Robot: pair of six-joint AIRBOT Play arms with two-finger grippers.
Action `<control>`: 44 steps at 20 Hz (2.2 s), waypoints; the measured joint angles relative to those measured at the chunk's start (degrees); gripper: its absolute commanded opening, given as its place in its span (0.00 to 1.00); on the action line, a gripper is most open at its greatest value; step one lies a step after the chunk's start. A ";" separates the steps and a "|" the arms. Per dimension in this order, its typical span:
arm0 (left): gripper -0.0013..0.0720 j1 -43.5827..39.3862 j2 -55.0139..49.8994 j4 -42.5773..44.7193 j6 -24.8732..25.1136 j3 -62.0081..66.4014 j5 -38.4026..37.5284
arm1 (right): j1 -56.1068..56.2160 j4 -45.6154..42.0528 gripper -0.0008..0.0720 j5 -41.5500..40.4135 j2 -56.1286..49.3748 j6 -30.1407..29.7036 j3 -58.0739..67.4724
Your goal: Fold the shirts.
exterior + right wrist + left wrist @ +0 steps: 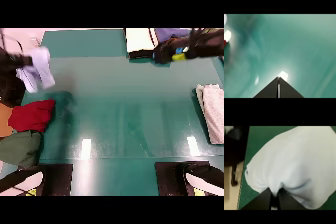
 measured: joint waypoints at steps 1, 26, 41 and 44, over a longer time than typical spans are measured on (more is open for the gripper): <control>0.05 -1.86 2.38 0.02 0.72 2.45 -0.83 | -0.15 -0.04 0.04 -0.09 0.00 0.00 2.99; 0.85 -38.58 -20.50 -16.37 3.34 9.22 -15.06 | -11.56 0.37 0.04 9.44 0.15 1.73 12.57; 0.80 -37.33 -22.80 -39.32 5.86 -13.75 -2.73 | -11.54 0.37 0.04 10.27 0.17 1.73 11.89; 0.07 -37.53 -23.78 -39.06 6.14 -13.53 -2.38 | -11.54 0.26 0.04 11.23 0.17 1.73 11.89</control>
